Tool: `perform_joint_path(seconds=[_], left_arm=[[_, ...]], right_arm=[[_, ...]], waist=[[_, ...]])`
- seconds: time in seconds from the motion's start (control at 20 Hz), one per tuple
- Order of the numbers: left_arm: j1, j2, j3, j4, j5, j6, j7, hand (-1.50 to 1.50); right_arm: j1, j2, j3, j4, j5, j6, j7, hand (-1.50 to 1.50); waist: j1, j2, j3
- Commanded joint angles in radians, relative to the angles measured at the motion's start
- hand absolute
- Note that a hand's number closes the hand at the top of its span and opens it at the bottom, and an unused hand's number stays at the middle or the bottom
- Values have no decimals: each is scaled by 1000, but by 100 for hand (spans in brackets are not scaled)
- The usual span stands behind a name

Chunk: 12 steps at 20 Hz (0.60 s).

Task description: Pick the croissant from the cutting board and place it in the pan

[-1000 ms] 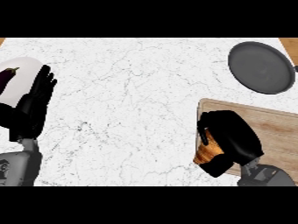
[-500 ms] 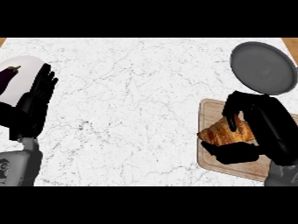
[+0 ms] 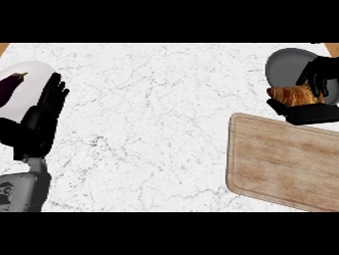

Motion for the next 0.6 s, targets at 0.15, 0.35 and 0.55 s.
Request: perform_joint_path(seconds=[0.15,0.35,0.55], left_arm=[[-74,-47,-41,53,-40,40,7,0],[-1,7,-12,-2,11,-37,-6,0],[-71,-5,-16,30,-7,-12,-11,0]], right_arm=[[-173,-164,-124,483,42,-175,-223,150],[-224,-253,-132,709,139,-327,-346,150],[-275,-289,-158,916,177,-466,-428,150]], waist=[[7,9,1],[45,18,2],[60,31,4]])
